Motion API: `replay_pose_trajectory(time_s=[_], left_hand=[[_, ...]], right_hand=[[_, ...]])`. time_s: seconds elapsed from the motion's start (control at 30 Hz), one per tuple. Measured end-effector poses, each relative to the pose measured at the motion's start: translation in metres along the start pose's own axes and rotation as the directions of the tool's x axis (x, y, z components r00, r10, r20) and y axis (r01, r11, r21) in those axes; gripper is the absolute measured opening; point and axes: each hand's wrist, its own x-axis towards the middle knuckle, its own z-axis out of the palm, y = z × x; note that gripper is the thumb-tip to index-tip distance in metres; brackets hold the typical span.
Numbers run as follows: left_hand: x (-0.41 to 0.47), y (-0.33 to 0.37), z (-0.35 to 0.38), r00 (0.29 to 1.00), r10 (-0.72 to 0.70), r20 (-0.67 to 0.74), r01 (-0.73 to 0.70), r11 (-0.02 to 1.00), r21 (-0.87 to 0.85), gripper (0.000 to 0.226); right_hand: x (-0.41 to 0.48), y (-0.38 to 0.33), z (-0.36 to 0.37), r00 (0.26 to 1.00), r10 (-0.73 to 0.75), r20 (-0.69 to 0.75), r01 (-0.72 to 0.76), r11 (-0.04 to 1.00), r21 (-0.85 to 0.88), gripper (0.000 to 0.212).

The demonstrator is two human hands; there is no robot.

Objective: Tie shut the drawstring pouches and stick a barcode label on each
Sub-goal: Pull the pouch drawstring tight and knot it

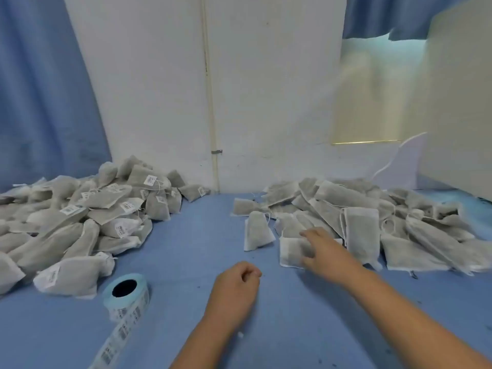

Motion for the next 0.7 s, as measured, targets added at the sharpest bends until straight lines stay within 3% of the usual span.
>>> replay_pose_trajectory(time_s=[0.07, 0.17, 0.27, 0.4, 0.5, 0.6, 0.7], left_hand=[[0.012, -0.005, 0.000, 0.996, -0.033, -0.077, 0.036, 0.999, 0.035, 0.024], [0.015, -0.022, 0.004, 0.986, -0.050, -0.161, 0.057, 0.998, 0.041, 0.027], [0.008, -0.019, 0.008, 0.986, -0.035, -0.161, 0.031, 0.999, -0.025, 0.023], [0.000, -0.005, 0.018, 1.000, 0.028, -0.013, -0.030, 0.992, -0.126, 0.008], [-0.004, 0.002, 0.024, 0.998, 0.054, 0.026, -0.045, 0.965, -0.258, 0.008], [-0.007, 0.003, 0.024, 1.000, 0.000, -0.011, -0.004, 0.916, -0.401, 0.009], [-0.006, 0.002, 0.016, 0.998, -0.026, -0.051, -0.002, 0.870, -0.493, 0.013]], right_hand=[[0.010, 0.001, 0.006, 0.996, 0.063, -0.058, -0.070, 0.988, -0.136, 0.061], [0.015, 0.004, 0.023, 0.991, 0.096, -0.088, -0.120, 0.938, -0.325, 0.044], [0.008, -0.001, 0.033, 0.984, 0.058, -0.169, -0.116, 0.925, -0.362, 0.030], [-0.017, -0.028, 0.044, 0.958, 0.021, -0.287, -0.043, 0.996, -0.072, 0.018], [-0.041, -0.054, 0.053, 0.964, 0.001, -0.264, 0.025, 0.995, 0.095, 0.024], [-0.058, -0.066, 0.051, 0.989, -0.035, -0.141, 0.089, 0.914, 0.395, 0.025], [-0.066, -0.061, 0.042, 0.988, -0.070, -0.140, 0.142, 0.782, 0.607, 0.006]])
